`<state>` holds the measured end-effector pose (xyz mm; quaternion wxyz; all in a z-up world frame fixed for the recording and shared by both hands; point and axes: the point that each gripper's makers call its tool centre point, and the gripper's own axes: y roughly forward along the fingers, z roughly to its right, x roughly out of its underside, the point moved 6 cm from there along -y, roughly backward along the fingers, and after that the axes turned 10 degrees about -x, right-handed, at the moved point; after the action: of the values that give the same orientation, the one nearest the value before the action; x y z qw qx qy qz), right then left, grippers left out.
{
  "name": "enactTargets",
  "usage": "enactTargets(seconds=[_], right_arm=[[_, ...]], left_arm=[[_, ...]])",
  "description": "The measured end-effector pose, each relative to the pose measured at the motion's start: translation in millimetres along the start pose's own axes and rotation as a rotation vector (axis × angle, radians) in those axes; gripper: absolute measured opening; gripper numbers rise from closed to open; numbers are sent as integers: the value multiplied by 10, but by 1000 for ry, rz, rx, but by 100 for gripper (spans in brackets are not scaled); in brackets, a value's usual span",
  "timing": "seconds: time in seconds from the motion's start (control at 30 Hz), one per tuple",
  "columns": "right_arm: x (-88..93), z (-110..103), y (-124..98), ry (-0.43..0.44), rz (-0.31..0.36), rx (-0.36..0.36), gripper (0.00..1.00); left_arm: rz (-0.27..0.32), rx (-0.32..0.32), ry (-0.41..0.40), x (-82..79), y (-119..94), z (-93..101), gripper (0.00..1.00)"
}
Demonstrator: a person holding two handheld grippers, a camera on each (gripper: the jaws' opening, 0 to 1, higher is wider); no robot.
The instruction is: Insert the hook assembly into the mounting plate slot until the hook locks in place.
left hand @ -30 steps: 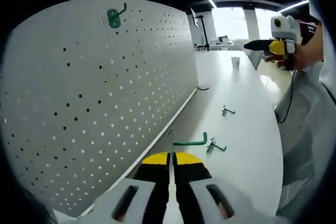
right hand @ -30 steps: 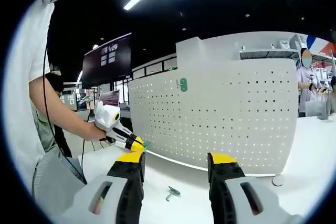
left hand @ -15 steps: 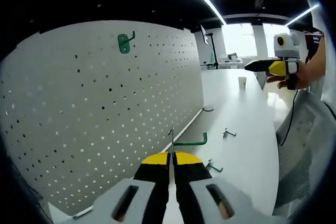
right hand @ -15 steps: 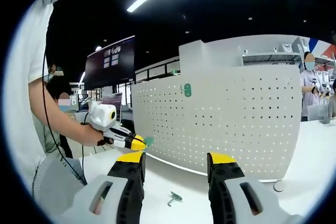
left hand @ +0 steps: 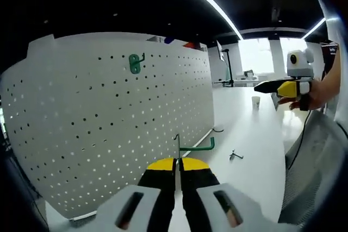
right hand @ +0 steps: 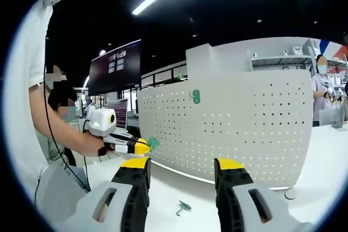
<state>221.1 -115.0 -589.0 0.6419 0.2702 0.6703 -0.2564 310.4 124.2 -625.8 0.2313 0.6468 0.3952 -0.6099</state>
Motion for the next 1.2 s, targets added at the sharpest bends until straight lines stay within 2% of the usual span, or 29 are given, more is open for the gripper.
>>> enactTargets(seconds=[0.07,0.4,0.97,1.07,1.2], right_arm=[[-6,-4,1,0,3,-3,45],[-7,-23,-9,9,17,0,45],[-2,-77,-34,17,23,-7,44],[-18,-94,-29,37,39,-15,41],[-33,-121,-15,102,79,-31,42]], left_arm=[[21,-7,-28,-35,-31,21,2],[81,-28,-49,-165,-129,118,2],[141,-65,-78,-314,-215,129,2],[151,-68,-80,-335,-209,136,2],[167,-69,-82,-380,-199,165,2]])
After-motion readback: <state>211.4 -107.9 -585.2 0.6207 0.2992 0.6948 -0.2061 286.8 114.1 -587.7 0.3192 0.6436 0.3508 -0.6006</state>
